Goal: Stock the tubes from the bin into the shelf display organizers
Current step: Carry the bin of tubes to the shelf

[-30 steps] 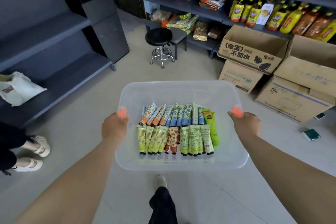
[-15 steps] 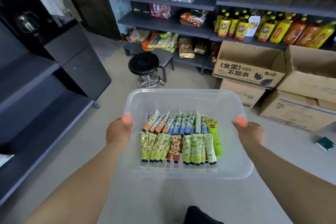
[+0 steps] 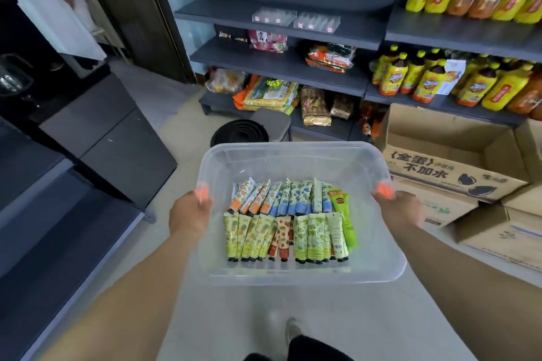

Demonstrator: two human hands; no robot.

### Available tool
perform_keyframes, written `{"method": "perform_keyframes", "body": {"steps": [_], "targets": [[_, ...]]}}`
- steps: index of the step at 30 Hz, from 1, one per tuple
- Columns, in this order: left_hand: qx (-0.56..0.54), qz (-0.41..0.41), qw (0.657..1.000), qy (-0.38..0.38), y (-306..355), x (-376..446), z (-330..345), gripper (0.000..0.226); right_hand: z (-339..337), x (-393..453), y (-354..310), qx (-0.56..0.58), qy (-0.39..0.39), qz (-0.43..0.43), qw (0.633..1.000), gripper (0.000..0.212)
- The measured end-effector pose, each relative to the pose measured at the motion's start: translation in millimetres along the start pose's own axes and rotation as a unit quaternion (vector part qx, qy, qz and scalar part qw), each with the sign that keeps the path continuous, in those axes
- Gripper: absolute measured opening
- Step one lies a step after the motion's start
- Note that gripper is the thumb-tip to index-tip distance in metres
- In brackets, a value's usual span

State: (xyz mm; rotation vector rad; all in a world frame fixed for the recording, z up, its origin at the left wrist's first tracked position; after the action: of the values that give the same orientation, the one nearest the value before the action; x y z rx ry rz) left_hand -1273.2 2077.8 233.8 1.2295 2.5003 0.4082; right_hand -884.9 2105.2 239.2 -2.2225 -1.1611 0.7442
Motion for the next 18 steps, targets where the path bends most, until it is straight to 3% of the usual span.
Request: {"method": "perform_keyframes", "body": {"steps": [8,18], "targets": [[0.011,0.016,1.0,-0.001,58,186,-13,0.05,83,114,-124,-0.045,-0.001,0.001,0.999,0.049],[0.02,0.121,0.991,-0.06,161,428,-14,0.045,181,226,-234,-0.022,0.065,0.095,0.993,0.048]]}}
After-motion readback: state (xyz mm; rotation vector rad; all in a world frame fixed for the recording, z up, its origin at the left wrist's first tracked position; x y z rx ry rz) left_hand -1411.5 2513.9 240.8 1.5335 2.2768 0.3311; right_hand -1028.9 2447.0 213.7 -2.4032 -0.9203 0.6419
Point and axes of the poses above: each hand's wrist, its own x-axis towards the middle knuckle, its own z-axis out of the palm, y = z × x, the point moved 1 cm from there along x, towards the middle knuckle, and after that the axes turned 6 degrees about -z, right-handed, at the moved point
